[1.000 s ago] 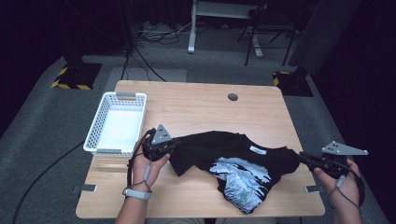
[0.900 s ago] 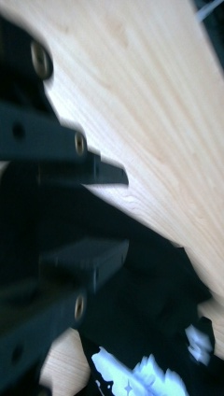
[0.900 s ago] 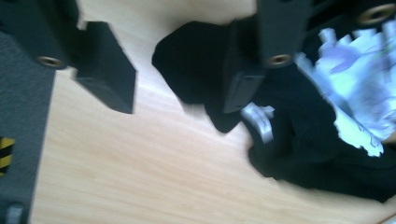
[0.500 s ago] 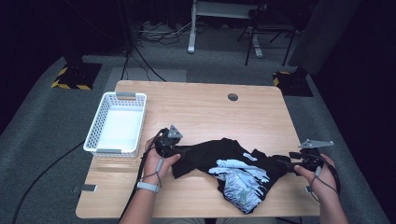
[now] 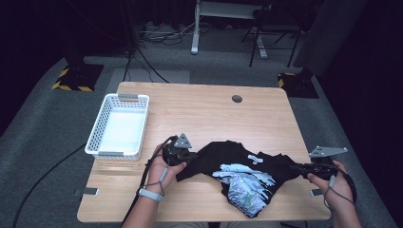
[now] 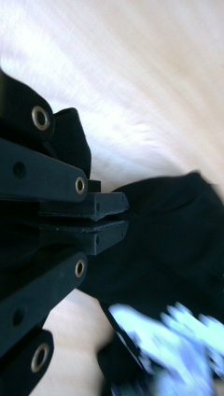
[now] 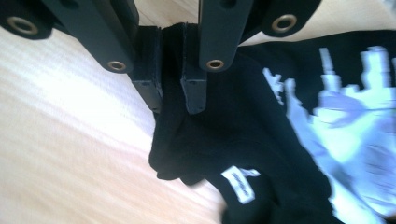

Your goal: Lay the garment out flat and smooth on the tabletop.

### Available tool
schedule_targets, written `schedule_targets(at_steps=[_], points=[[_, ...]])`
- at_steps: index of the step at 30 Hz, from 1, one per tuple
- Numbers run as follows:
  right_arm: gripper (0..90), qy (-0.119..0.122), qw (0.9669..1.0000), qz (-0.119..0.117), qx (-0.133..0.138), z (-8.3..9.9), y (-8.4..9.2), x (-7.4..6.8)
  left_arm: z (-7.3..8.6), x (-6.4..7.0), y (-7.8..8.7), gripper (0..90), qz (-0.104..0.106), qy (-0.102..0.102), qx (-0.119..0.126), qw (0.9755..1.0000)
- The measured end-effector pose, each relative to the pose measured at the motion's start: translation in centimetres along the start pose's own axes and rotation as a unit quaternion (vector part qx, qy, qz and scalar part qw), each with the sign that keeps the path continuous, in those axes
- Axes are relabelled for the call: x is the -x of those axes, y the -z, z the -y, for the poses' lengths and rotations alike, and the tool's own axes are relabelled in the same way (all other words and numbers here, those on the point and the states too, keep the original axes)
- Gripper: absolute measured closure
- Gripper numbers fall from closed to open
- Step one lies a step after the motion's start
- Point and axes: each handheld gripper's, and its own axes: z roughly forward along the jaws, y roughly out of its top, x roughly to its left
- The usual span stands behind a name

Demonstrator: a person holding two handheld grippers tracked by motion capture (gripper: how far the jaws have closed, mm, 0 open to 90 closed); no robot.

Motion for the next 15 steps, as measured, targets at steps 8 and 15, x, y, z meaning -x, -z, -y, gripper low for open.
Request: schedule_targets(at_steps=[8, 15], points=[[73.7, 0.012, 0.992, 0.077, 0.099, -6.8, -0.2, 2.0, -2.7, -4.8, 2.1, 84.6, -0.144, 0.017, 0.058, 0.9878], [38.1, -0.004, 0.9593, 0.199, 0.2, -9.0, -2.8, 2.5, -3.3, -5.9, 2.4, 58.6, -0.186, 0.065, 0.094, 0.9759]])
